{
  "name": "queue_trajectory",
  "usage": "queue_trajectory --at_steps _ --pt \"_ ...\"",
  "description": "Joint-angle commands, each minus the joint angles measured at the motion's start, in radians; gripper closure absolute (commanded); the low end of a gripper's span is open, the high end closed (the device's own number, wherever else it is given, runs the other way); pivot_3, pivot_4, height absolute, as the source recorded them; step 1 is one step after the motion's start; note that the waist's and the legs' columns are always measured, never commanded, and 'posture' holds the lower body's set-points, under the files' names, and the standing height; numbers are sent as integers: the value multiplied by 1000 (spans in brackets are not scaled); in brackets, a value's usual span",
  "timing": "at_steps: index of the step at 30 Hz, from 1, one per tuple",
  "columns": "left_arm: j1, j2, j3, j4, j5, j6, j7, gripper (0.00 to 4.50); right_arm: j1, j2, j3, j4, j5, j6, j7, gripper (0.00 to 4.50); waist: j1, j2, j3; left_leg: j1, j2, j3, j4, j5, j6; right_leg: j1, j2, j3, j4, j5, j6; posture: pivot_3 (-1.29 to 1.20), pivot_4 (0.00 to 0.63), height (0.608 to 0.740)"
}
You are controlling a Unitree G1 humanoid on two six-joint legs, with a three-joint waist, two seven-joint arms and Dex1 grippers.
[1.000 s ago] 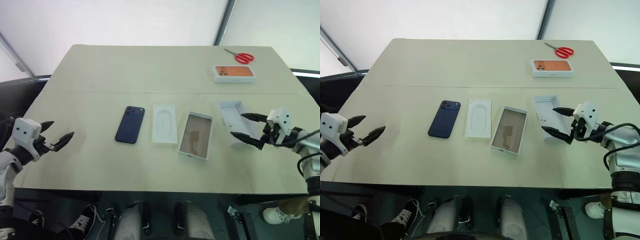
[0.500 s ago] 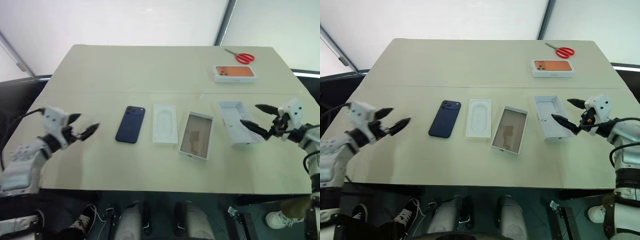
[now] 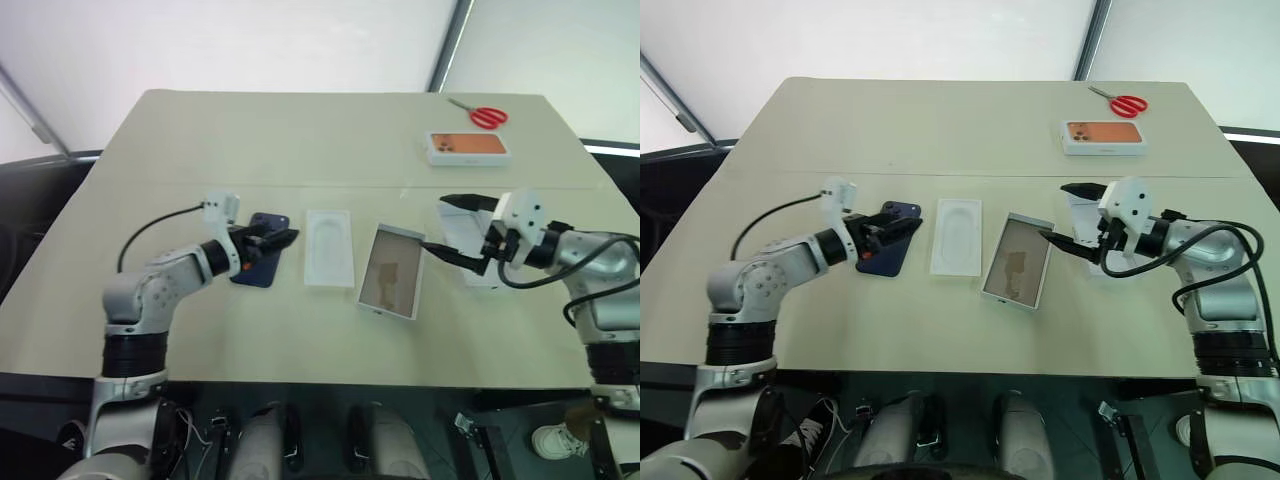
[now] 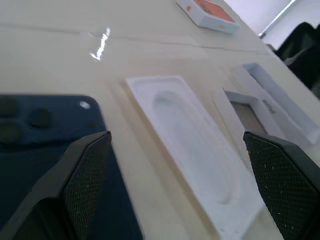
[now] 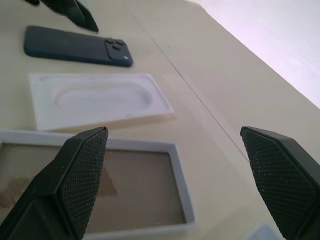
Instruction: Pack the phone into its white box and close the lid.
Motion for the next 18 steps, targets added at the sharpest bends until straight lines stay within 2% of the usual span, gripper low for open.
queue_trajectory --at_steps 1,6,14,18 --pt "-49 -65 23 13 -55 89 63 57 -15 3 -7 -32 -5 -9 -15 62 4 -1 1 0 0 0 0 0 0 0 0 0 0 0 0 0 150 738" --pt "-68 -131 -3 65 -14 126 131 57 -8 7 -5 -4 -16 -27 -15 62 12 -1 1 0 0 0 0 0 0 0 0 0 0 0 0 0 150 738" --pt "-152 -181 99 217 -10 129 233 57 -15 3 -11 20 -20 -37 -16 62 16 -1 1 1 0 0 0 0 0 1 0 0 0 0 0 0 150 738" --pt "-200 -206 102 341 -14 111 188 57 -29 18 6 26 -32 -43 -22 62 17 -1 1 1 0 0 1 0 0 1 1 0 0 0 0 0 150 738"
